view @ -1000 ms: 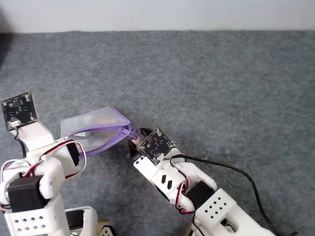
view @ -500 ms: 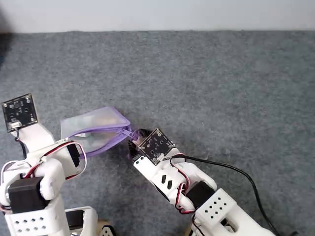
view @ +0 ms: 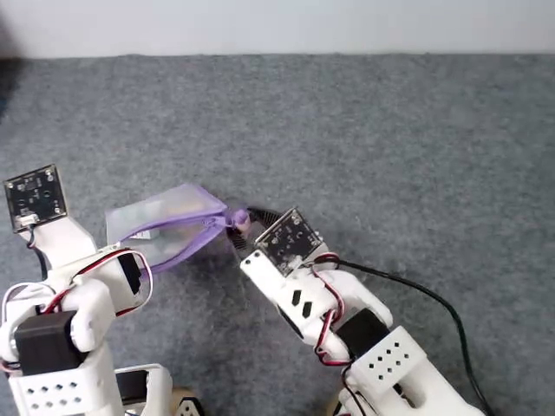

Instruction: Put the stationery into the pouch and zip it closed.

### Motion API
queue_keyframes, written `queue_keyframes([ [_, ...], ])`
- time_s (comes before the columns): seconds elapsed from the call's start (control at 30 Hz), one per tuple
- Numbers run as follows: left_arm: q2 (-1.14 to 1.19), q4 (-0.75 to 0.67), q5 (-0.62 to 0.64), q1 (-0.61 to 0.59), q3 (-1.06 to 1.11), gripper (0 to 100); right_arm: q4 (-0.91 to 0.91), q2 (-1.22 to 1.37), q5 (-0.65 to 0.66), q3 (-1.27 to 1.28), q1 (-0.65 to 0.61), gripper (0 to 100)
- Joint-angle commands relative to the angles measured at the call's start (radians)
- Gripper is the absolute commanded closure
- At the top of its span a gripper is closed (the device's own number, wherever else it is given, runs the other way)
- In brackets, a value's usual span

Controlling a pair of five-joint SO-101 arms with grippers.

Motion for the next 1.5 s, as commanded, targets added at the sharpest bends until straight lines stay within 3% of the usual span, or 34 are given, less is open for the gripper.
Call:
queue_keyframes([
  [0.0,-0.003,-0.012,0.008,-0.002,-0.024,99,-0.007,-0.025,0.049,-0.060,0.024,99.1],
  [0.3,-0.003,0.023,0.005,0.009,-0.143,98,-0.010,-0.025,0.097,-0.061,0.027,99.1],
  [0.43,-0.011,0.086,0.008,0.097,-0.219,86,-0.012,-0.016,0.124,-0.086,0.067,99.1],
  [0.6,-0.083,0.081,0.009,0.109,-0.249,74,-0.008,-0.013,0.126,-0.144,0.110,99.1],
  [0.97,-0.176,0.080,0.011,0.094,-0.309,76,-0.019,-0.004,0.129,-0.236,0.139,99.1],
  [1.2,-0.176,0.018,0.006,-0.020,-0.305,84,-0.174,0.186,0.183,-0.408,0.170,99.1],
  [1.47,-0.175,-0.066,0.006,-0.133,-0.166,88,-0.194,0.423,0.183,-0.692,0.156,99.1],
])
